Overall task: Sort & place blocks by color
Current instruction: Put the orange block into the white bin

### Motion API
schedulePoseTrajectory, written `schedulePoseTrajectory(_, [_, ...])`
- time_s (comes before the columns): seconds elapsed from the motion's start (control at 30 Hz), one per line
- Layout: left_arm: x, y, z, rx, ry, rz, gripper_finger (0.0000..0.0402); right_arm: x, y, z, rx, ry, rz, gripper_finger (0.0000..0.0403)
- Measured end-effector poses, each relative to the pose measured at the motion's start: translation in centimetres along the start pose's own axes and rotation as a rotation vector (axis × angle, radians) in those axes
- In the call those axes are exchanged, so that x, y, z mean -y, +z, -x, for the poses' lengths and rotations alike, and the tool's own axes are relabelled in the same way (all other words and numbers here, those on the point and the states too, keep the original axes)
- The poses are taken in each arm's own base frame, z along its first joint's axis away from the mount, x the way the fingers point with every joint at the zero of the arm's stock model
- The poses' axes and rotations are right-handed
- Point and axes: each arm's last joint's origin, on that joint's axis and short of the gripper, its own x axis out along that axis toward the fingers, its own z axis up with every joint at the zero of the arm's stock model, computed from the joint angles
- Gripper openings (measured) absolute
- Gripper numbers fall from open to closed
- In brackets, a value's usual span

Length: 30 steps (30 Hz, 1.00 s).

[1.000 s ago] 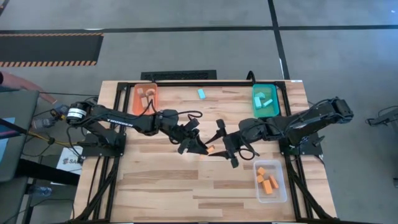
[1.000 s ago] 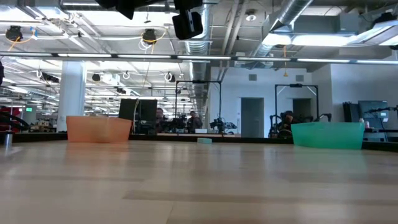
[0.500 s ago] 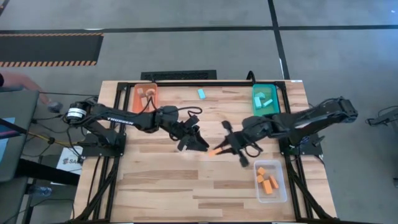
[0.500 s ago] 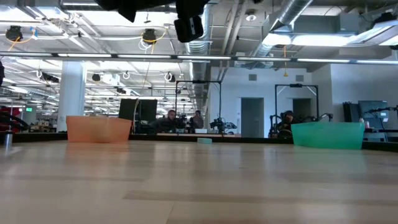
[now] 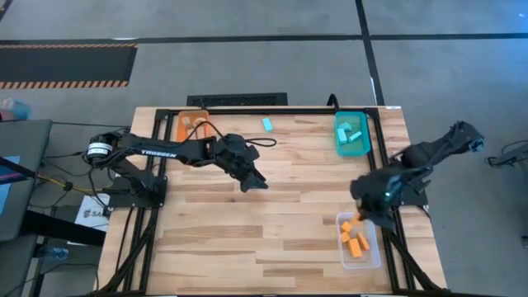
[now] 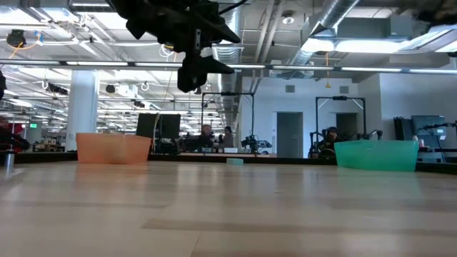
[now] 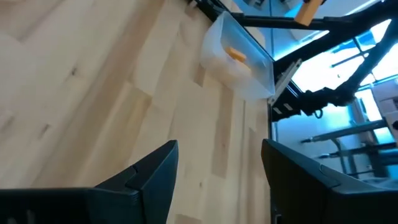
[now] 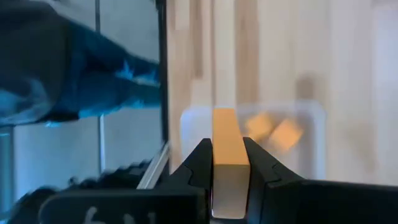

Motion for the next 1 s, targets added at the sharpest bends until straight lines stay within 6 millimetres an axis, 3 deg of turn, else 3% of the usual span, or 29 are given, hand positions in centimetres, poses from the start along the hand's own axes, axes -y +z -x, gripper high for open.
schedulePoseTrajectory(0.13, [0.0, 0.0, 0.0, 0.012, 0.017, -0.023, 0.0219, -0.9, -1.6, 0.1, -0.045, -0.011, -0.063, 0.0059])
schedulePoseTrajectory(0.27, [-0.1, 0.0, 0.0, 0.008, 0.012, -0.026, 0.0220, -1.1, -3.0, -1.1, -0.063, -0.019, -0.088, 0.0060])
schedulePoseTrajectory(0.53, [-0.2, 0.1, 0.1, 0.011, 0.016, -0.046, 0.0220, 2.2, -6.3, -5.9, -0.207, -0.187, -0.246, 0.0060])
schedulePoseTrajectory(0.8, [-1.1, 0.8, 0.6, 0.043, 0.047, -0.025, 0.0220, 4.0, -6.5, -8.1, -0.163, -0.196, -0.300, 0.0068])
schedulePoseTrajectory(1.0, [-1.4, 1.0, 0.7, 0.051, 0.052, -0.018, 0.0220, 5.6, -6.7, -8.7, -0.143, -0.271, -0.436, 0.0102])
